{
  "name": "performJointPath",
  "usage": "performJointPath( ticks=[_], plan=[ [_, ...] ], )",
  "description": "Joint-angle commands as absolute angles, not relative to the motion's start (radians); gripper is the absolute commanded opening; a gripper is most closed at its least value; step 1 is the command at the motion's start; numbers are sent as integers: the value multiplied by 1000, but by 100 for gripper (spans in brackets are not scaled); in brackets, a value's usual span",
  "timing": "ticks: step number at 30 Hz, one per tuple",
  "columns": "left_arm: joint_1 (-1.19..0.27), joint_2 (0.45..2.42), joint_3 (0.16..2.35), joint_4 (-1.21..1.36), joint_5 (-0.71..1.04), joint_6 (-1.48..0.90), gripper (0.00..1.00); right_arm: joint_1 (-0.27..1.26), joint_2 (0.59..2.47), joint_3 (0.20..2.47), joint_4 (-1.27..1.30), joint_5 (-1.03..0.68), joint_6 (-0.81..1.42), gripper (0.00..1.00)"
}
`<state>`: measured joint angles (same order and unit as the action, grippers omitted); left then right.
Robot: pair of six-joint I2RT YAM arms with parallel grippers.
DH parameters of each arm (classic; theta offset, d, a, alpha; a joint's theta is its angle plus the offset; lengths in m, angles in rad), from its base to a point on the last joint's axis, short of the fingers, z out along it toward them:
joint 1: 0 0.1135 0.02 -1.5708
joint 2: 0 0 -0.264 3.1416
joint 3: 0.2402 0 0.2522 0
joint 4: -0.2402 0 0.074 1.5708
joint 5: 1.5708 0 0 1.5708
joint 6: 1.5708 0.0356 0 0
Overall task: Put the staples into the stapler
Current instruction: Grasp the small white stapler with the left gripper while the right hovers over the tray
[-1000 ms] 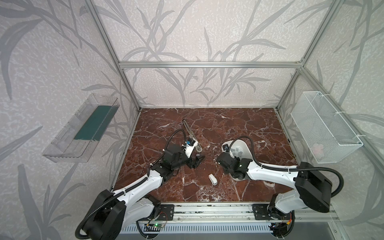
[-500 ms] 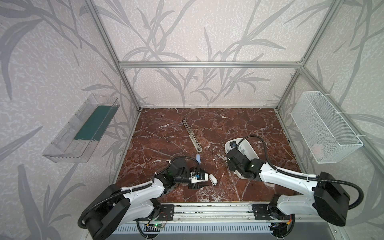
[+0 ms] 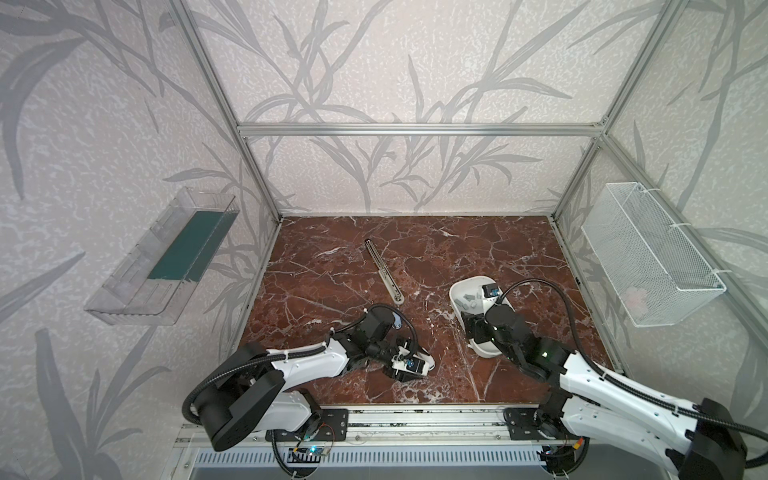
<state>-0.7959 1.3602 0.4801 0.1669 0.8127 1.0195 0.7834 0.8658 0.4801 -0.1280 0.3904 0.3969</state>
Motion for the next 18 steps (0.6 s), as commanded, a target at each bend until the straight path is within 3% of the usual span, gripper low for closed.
performJointPath(
  ticks=[1,10,18],
  plan=[
    [-799,1435,587,-14,826,1156,62,727,790,438,-101,373,383,82],
    [-799,1571,722,-183,800,1227,61,565,648,321,-74,299,392,84],
    [-799,1645,799,-284,782,1284,60,518,616,290,-44,270,392,84]
  ],
)
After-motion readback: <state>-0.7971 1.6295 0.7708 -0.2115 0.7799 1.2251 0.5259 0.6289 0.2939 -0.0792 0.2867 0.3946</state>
